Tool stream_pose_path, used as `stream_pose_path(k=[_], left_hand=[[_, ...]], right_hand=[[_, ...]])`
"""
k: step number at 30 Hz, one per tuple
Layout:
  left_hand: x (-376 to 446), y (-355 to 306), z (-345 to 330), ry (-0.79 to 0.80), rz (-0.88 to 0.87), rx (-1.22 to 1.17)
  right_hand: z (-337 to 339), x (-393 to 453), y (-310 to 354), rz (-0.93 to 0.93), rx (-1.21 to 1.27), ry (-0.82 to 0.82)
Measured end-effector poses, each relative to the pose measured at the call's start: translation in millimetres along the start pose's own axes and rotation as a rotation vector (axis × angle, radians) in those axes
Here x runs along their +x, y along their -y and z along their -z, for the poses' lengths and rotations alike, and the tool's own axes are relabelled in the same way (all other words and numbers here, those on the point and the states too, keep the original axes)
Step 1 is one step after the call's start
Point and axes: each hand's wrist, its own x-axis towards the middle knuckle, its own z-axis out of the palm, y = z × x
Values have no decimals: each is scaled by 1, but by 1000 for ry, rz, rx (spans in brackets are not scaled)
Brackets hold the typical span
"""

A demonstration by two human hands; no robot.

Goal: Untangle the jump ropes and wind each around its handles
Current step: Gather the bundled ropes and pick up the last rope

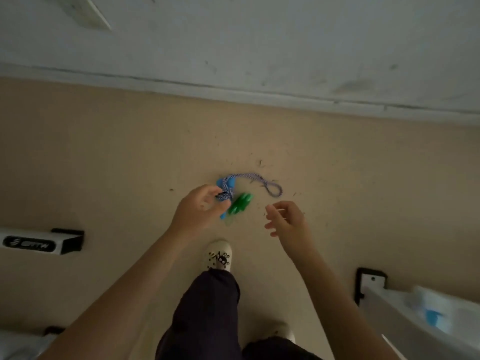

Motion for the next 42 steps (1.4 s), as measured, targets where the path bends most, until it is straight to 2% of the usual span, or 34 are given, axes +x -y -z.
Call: stream_pose_path(k=[4, 6, 8, 13, 16, 22, 25, 29, 32, 36, 38, 42], left_hand=[[104, 112, -80, -19, 38, 28], [148, 153, -105, -1, 21, 21], [185, 183, -121, -10, 13, 15], [223, 196, -131, -87, 48, -114], [204, 169, -110, -75, 74, -246], [102, 45, -26, 9, -13, -617], [43, -35, 30, 31, -86, -707], [-55, -139, 111, 92, -165, -700], [-134, -208, 173, 73, -201, -636], [-225, -289, 250, 49, -312, -557], [-263, -326, 284, 106, -383, -553], [-315, -386, 336, 175, -546, -422]], right_hand=[[-62, 116, -104, -163, -17, 38], [-92, 166, -140, -235, -30, 87], [-117, 204, -161, -229, -42, 127], [-139, 238, -167, -73, 11, 131], [-125, 226, -144, -39, 77, 159], [-63, 113, -3, 65, 420, 245], [-28, 35, 81, 169, 429, 261], [20, -80, 198, 226, 407, 252], [53, -167, 284, 230, 394, 245], [81, -269, 388, 266, 498, 301], [92, -311, 433, 272, 518, 323], [108, -371, 510, 340, 442, 197]])
